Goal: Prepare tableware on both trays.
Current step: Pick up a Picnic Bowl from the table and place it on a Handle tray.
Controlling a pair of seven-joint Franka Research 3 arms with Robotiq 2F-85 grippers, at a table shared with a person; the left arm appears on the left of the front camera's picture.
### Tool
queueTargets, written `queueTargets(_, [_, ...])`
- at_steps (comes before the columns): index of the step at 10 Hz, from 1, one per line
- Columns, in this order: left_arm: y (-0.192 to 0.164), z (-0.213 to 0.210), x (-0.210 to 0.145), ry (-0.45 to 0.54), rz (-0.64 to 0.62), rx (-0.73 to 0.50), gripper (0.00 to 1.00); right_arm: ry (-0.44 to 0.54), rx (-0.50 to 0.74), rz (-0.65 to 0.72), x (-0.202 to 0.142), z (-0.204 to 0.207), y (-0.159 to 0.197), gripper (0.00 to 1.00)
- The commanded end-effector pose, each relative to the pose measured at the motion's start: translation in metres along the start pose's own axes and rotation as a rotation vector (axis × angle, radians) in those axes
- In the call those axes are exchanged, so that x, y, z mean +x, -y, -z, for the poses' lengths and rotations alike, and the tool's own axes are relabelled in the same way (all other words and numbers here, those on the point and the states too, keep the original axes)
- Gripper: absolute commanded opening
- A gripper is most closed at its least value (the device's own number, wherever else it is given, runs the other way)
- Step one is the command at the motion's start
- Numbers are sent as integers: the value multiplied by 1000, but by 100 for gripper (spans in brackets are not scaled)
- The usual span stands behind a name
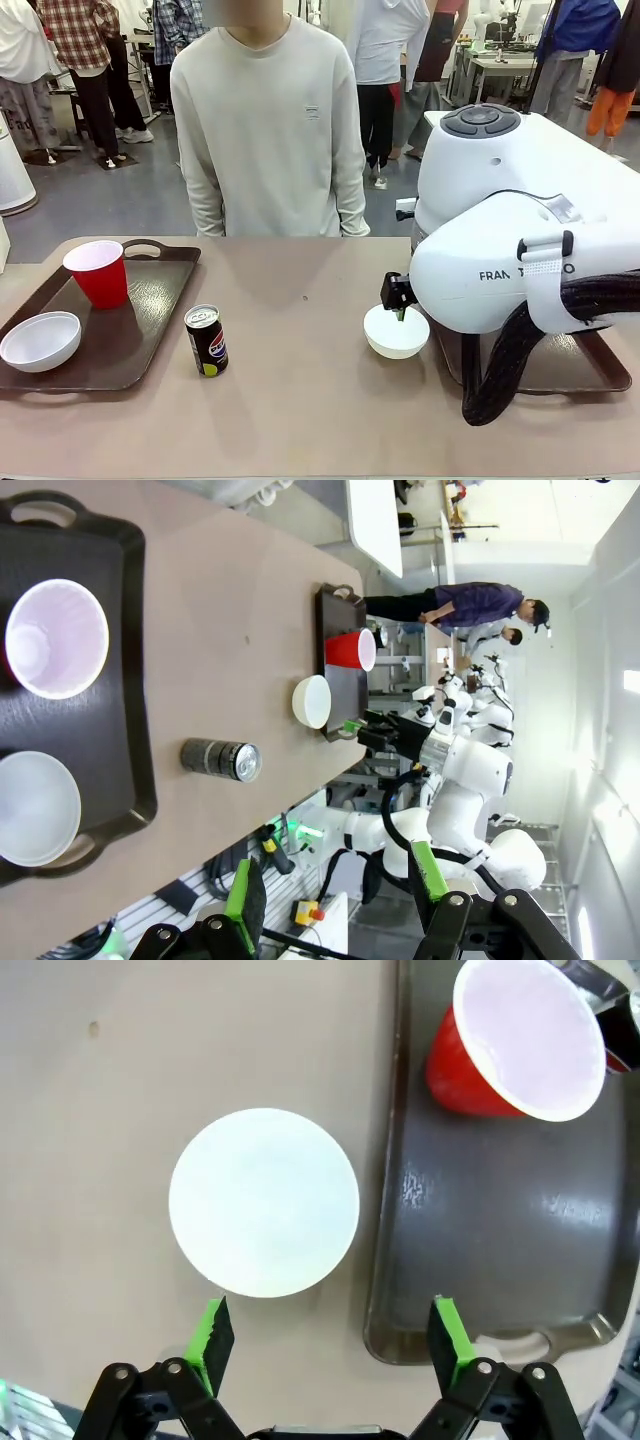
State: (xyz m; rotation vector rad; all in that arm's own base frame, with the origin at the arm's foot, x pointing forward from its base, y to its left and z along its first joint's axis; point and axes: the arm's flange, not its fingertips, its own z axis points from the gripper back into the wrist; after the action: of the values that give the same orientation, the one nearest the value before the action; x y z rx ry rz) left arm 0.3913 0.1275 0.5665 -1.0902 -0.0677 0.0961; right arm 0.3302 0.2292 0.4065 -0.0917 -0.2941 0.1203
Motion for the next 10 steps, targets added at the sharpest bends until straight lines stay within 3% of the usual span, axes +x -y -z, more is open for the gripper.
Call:
queueTargets(1, [5,0,-2,1,-16,-18,76,-3,-4,13,1,2,4,100])
queueTargets(2, [5,0,-2,1,-16,-18,76,-84,119,95,7,12,20,100])
queueTargets(3, [5,0,-2,1,-16,-18,76,-112,146,135,8,26,27,100])
queueTargets(7, [5,0,-2,1,-16,-18,76,-104,217,121,14,60,31,100])
queueTargets(8, [5,0,-2,1,-16,-18,76,-92,221,105,14,64,31,42])
queueTargets(9, [5,0,-2,1,-16,-18,76,-93,216,100,15,66,30,42])
queueTargets(10, [5,0,-2,1,-16,-18,76,-94,211,100,15,68,30,23])
